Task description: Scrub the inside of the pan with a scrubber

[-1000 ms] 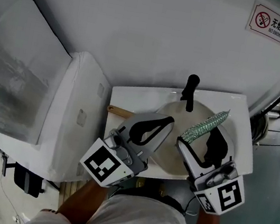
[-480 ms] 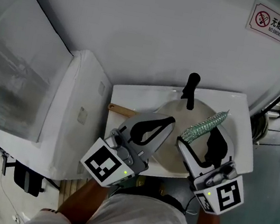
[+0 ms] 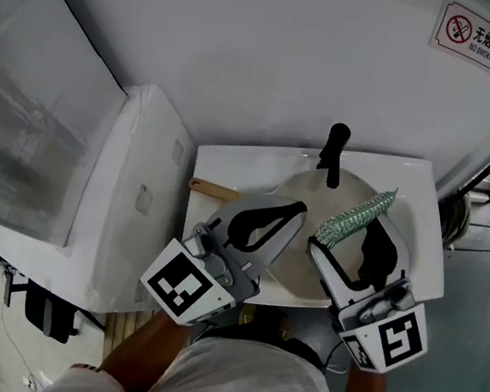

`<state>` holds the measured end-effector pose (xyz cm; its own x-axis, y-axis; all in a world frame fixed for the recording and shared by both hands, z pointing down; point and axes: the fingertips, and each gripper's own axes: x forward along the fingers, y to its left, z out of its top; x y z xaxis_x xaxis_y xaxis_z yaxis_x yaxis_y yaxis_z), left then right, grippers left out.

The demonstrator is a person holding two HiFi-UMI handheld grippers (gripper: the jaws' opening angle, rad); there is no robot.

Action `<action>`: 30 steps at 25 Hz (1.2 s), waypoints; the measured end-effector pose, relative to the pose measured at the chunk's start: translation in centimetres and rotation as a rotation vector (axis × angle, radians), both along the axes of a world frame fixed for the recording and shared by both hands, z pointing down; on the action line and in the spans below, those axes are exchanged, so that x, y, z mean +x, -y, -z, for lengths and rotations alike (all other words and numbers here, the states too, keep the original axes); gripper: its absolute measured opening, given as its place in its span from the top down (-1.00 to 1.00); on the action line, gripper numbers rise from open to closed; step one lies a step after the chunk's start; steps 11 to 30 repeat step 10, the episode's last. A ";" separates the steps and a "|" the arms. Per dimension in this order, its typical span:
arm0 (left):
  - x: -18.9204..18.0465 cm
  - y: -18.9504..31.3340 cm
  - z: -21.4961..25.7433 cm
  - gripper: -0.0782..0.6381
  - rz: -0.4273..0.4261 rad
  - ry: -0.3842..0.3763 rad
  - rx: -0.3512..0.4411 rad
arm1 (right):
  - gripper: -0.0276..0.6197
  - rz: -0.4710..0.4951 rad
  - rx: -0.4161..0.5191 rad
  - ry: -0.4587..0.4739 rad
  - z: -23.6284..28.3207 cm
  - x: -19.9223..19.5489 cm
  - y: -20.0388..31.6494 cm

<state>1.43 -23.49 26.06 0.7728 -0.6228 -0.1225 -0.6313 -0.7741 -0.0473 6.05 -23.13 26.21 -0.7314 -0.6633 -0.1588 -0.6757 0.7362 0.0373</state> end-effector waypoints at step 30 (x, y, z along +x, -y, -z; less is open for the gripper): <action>0.1 0.1 0.0 0.74 -0.001 0.004 -0.002 | -0.13 -0.002 -0.006 -0.002 -0.1 0.1 0.1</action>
